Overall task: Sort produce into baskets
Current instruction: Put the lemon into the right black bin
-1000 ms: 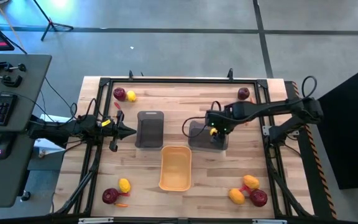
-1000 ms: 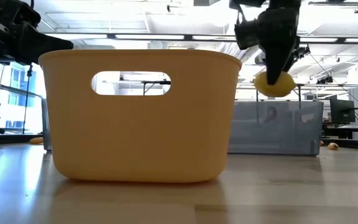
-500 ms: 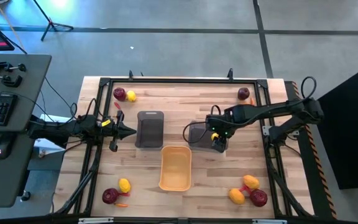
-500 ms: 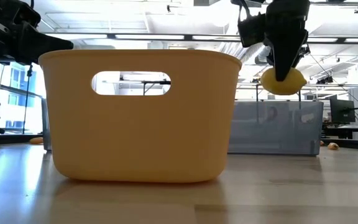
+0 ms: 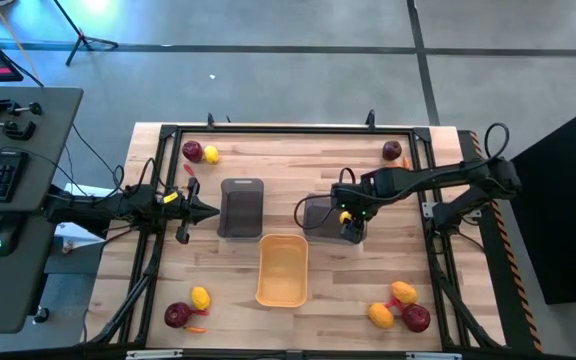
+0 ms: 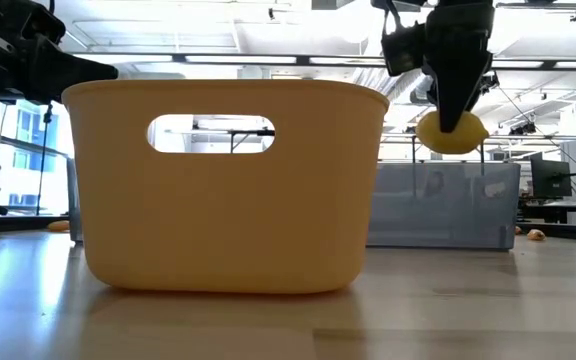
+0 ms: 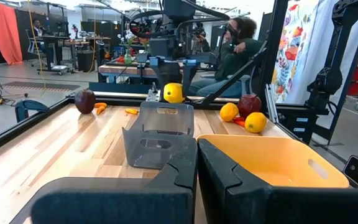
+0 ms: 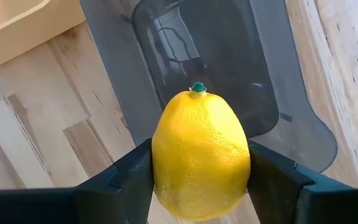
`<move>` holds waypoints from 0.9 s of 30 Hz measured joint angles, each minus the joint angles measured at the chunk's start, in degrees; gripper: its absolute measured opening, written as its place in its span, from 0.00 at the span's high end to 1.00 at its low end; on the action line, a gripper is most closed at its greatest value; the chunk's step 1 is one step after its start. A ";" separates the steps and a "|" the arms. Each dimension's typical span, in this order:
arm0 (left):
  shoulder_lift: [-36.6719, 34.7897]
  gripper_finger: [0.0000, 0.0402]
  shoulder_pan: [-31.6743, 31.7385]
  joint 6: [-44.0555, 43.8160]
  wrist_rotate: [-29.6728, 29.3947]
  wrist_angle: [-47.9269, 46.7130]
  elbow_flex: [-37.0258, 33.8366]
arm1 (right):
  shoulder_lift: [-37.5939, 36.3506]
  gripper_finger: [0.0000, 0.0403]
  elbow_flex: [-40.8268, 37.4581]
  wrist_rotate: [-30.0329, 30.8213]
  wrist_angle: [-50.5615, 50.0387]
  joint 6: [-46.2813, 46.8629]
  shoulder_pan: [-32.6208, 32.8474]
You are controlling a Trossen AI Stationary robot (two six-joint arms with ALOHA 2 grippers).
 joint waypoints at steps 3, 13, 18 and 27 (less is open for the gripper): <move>0.00 1.00 -0.01 0.00 0.01 -0.01 -0.01 | 0.00 0.38 0.00 -0.02 0.21 -0.01 0.00; 0.00 1.00 -0.01 0.00 0.01 0.01 -0.01 | 0.00 0.23 0.09 -0.20 1.34 -0.99 -0.04; 0.02 1.00 0.01 0.00 0.01 -0.01 -0.01 | 0.00 0.23 0.13 -4.42 0.68 2.77 -0.04; 0.00 1.00 -0.01 0.00 -0.01 0.01 0.01 | 0.00 0.23 0.15 -8.91 -8.91 12.03 8.29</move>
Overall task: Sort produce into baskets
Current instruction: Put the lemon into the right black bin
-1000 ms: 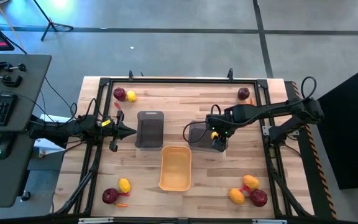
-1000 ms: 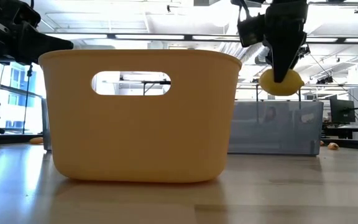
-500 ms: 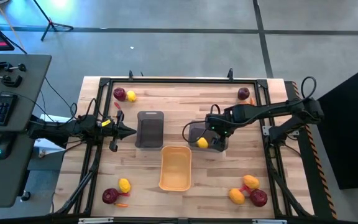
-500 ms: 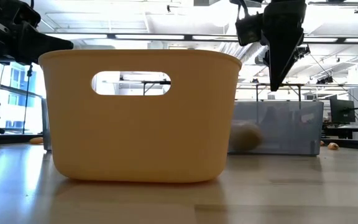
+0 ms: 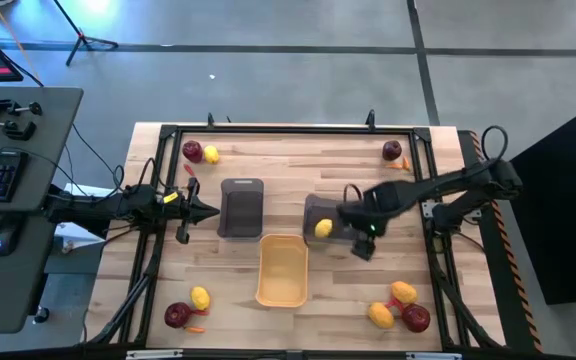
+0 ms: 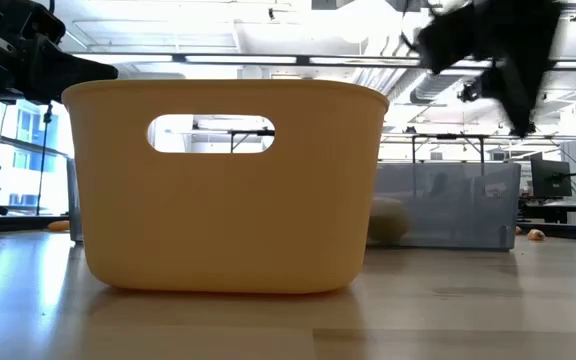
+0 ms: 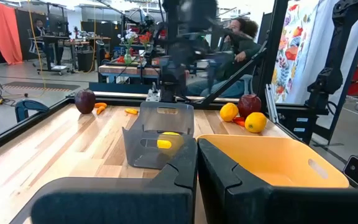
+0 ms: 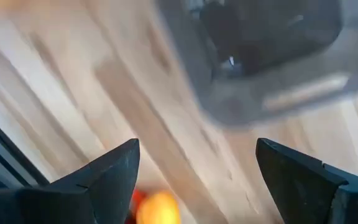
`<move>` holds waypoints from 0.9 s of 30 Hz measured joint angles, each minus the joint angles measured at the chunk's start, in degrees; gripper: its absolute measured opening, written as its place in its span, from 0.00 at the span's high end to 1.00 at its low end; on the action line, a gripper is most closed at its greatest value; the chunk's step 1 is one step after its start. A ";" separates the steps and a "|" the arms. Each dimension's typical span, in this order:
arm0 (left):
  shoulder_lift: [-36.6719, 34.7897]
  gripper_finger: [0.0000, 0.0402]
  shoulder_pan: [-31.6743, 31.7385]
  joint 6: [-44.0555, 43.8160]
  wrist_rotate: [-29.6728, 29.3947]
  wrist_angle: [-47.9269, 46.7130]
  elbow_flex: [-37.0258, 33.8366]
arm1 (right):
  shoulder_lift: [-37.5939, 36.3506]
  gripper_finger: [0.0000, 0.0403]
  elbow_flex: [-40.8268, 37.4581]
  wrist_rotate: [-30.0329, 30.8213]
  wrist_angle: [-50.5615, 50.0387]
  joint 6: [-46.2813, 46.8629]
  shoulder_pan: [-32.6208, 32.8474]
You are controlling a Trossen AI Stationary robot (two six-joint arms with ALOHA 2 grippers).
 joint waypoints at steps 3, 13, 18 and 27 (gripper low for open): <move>0.00 1.00 0.01 0.00 0.02 0.00 -0.01 | -0.02 0.23 0.00 -0.05 -2.09 2.81 5.91; 0.01 1.00 0.00 0.00 0.00 -0.01 -0.02 | 0.03 0.23 -10.84 -13.23 5.74 25.43 21.44; 0.02 1.00 0.00 0.00 0.00 -0.01 -0.01 | 0.11 0.23 -17.13 -18.38 12.64 28.45 22.81; 0.02 1.00 0.01 0.00 0.02 0.00 -0.02 | 0.99 0.23 -17.50 -14.74 12.69 28.73 23.12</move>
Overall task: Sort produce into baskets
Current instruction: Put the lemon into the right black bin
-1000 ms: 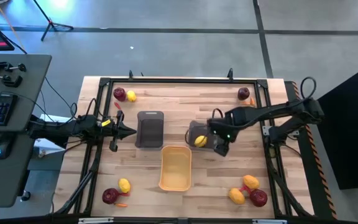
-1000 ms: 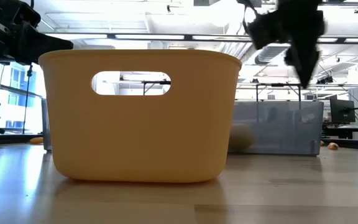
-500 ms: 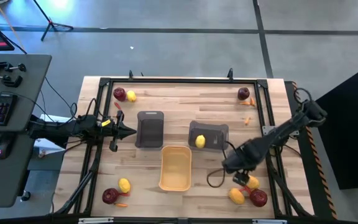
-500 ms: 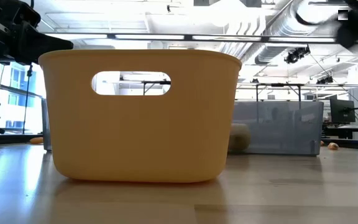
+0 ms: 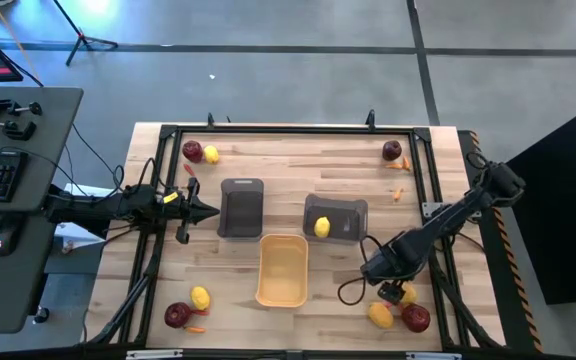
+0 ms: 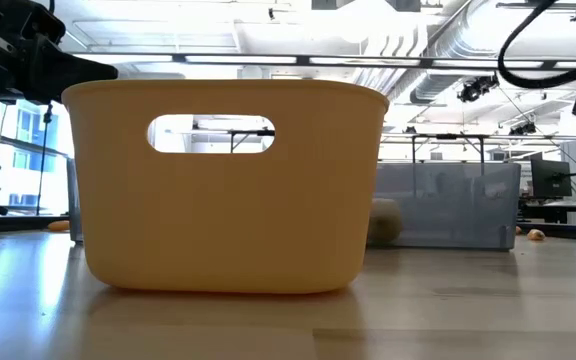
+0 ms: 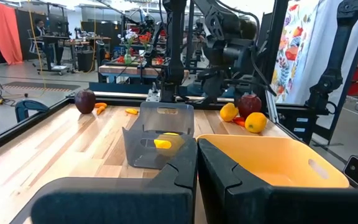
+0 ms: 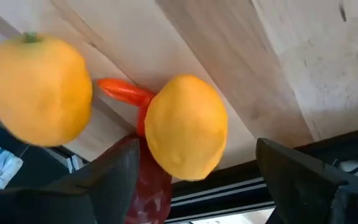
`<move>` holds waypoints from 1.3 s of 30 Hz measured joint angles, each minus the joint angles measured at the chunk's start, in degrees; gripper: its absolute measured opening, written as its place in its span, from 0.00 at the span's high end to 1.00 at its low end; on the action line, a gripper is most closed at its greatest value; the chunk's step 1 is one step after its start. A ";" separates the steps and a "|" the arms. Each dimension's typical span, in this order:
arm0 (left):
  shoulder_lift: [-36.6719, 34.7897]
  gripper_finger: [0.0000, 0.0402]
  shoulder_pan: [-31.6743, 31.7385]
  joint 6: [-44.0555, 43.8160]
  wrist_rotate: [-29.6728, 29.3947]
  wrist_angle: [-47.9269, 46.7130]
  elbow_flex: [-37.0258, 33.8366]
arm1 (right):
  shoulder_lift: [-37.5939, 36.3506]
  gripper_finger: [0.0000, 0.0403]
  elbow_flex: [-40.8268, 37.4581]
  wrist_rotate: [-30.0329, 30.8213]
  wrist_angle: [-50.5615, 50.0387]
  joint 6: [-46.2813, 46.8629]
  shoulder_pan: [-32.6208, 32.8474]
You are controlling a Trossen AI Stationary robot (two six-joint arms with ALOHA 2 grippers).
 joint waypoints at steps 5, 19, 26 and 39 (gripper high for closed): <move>-0.01 1.00 -0.01 0.00 -0.02 0.00 0.01 | 3.19 0.23 -2.32 -2.66 4.83 -0.32 0.25; 0.00 1.00 -0.01 0.00 -0.02 0.00 0.00 | 6.61 0.33 -3.27 -1.74 4.25 -1.72 0.20; -0.02 1.00 -0.01 0.00 -0.02 0.00 0.00 | 2.52 0.61 -2.33 -1.43 0.53 -2.40 -1.09; -0.02 1.00 0.00 0.00 -0.01 0.00 0.01 | -10.00 0.54 13.81 32.84 3.69 -7.44 -15.02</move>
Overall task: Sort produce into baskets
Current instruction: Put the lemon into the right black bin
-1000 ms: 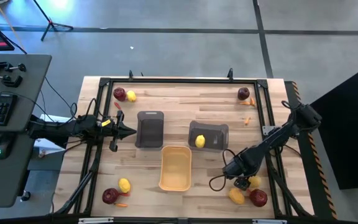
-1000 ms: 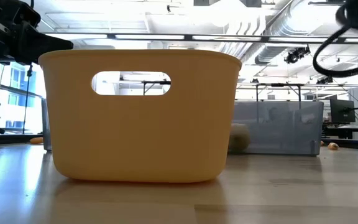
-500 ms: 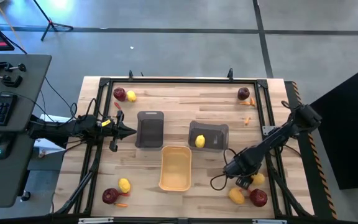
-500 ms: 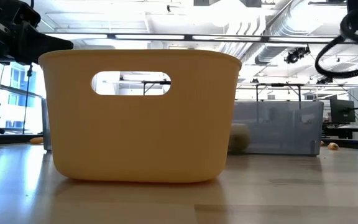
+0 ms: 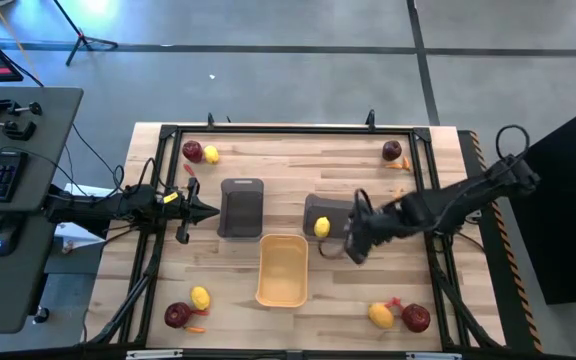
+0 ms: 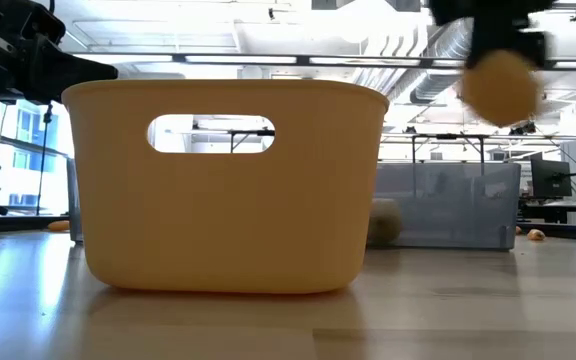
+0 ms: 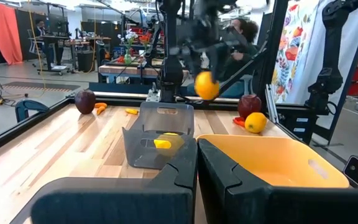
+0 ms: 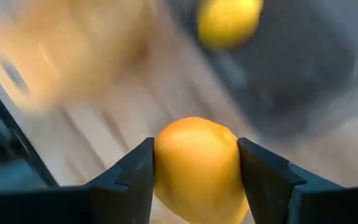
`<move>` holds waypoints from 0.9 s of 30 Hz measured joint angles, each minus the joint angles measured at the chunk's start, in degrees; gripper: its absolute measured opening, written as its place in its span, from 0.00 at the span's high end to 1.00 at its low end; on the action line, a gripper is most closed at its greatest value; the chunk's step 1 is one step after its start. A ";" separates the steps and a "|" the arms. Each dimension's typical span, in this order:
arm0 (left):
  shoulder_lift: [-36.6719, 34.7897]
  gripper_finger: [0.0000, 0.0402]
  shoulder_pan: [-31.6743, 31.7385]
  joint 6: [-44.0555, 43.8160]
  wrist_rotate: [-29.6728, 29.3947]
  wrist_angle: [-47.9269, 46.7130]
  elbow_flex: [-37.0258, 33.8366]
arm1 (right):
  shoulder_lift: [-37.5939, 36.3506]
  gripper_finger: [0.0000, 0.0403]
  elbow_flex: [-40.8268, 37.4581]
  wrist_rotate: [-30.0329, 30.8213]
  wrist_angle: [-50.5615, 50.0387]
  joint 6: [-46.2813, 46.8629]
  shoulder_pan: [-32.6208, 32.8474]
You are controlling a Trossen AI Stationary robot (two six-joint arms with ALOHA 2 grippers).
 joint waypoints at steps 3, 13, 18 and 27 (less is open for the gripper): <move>0.00 1.00 -0.01 0.00 0.01 0.00 0.01 | 0.02 0.53 -0.07 2.82 3.08 -4.86 -4.84; 0.00 1.00 -0.01 0.00 0.00 0.00 0.01 | 0.11 0.53 -5.32 3.62 16.89 -11.21 -14.94; 0.00 1.00 -0.01 0.00 -0.01 0.00 0.01 | 0.11 0.52 -7.63 3.63 21.98 -13.60 -14.74; 0.00 1.00 -0.01 0.00 0.01 0.00 -0.01 | 0.13 0.52 -14.76 3.06 21.46 -6.78 -13.46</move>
